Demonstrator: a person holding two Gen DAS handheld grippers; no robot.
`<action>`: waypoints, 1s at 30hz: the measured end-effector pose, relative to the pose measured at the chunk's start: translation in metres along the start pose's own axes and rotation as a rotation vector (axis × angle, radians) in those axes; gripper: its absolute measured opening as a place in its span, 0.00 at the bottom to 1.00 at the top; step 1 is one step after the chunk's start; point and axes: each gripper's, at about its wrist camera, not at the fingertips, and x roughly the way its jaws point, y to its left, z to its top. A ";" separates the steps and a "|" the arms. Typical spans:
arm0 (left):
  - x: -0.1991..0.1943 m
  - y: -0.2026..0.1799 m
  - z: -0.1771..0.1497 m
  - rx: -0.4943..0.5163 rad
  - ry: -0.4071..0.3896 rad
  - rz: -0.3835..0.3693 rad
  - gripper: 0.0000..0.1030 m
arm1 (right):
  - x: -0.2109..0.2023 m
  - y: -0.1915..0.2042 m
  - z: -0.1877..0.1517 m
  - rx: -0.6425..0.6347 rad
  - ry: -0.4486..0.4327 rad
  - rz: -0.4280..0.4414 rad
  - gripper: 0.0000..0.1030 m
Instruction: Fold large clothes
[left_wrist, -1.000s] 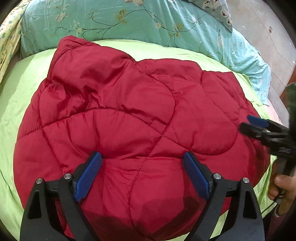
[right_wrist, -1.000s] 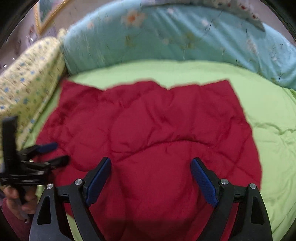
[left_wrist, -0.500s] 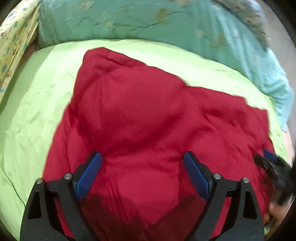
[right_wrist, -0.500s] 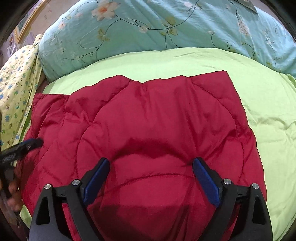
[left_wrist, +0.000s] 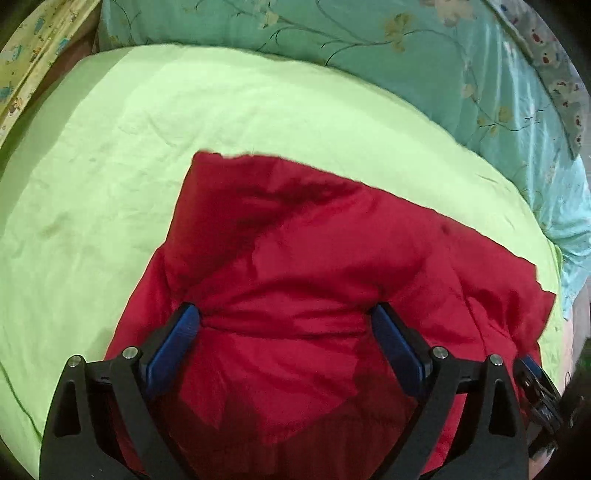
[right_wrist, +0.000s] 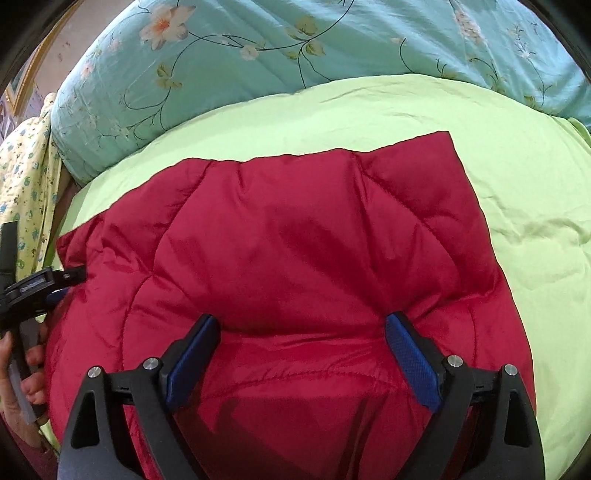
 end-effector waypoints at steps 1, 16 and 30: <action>-0.006 -0.001 -0.004 0.007 -0.004 -0.005 0.93 | 0.001 0.000 0.000 -0.003 0.002 -0.001 0.91; -0.087 -0.033 -0.113 0.204 -0.031 -0.091 0.93 | 0.002 0.000 -0.002 -0.011 -0.011 0.000 0.92; -0.066 -0.037 -0.123 0.235 -0.031 -0.028 0.96 | -0.097 0.023 -0.057 -0.042 -0.123 0.107 0.92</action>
